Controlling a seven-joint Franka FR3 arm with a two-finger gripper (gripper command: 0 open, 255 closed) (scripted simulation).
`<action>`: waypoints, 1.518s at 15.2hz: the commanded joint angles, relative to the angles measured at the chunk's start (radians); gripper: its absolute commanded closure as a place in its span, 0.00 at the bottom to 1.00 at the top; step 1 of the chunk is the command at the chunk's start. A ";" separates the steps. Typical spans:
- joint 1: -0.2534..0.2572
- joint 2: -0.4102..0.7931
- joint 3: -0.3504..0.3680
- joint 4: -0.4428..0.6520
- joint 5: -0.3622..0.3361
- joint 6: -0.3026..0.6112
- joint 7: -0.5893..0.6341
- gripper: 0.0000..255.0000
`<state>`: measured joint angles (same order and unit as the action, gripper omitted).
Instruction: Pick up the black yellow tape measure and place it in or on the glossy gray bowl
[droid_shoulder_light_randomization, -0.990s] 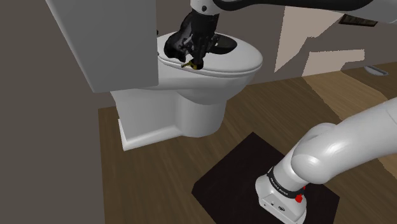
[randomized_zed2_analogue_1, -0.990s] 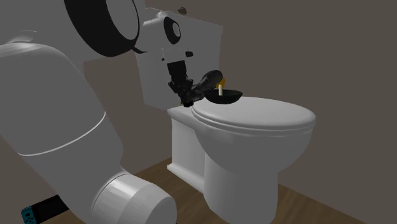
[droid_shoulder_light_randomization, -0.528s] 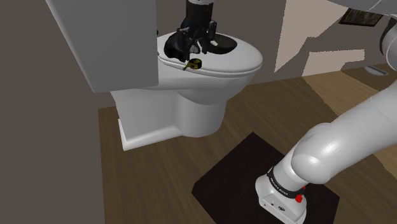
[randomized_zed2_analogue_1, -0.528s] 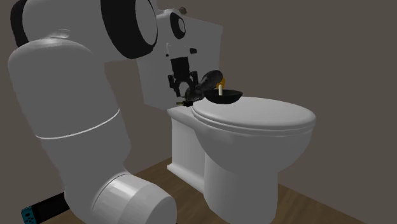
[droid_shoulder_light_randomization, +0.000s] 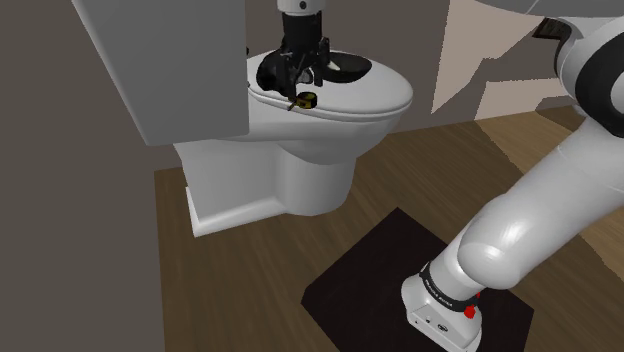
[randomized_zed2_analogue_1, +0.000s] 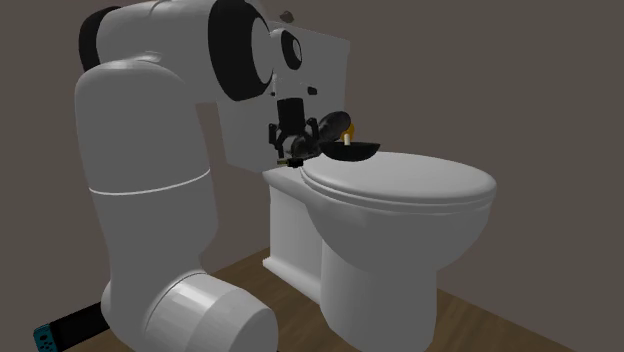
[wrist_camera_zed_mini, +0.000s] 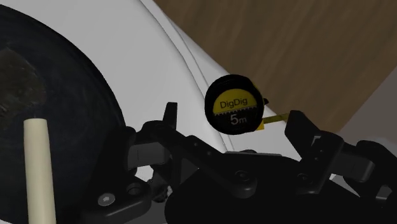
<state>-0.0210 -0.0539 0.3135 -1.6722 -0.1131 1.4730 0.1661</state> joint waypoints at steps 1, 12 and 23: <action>-0.002 -0.009 -0.002 -0.030 0.002 0.022 -0.003 0.00; -0.001 -0.006 -0.001 -0.030 0.002 0.024 0.000 1.00; -0.001 0.007 0.001 0.056 -0.003 -0.049 -0.007 1.00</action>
<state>-0.0220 -0.0491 0.3142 -1.6321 -0.1149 1.4404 0.1604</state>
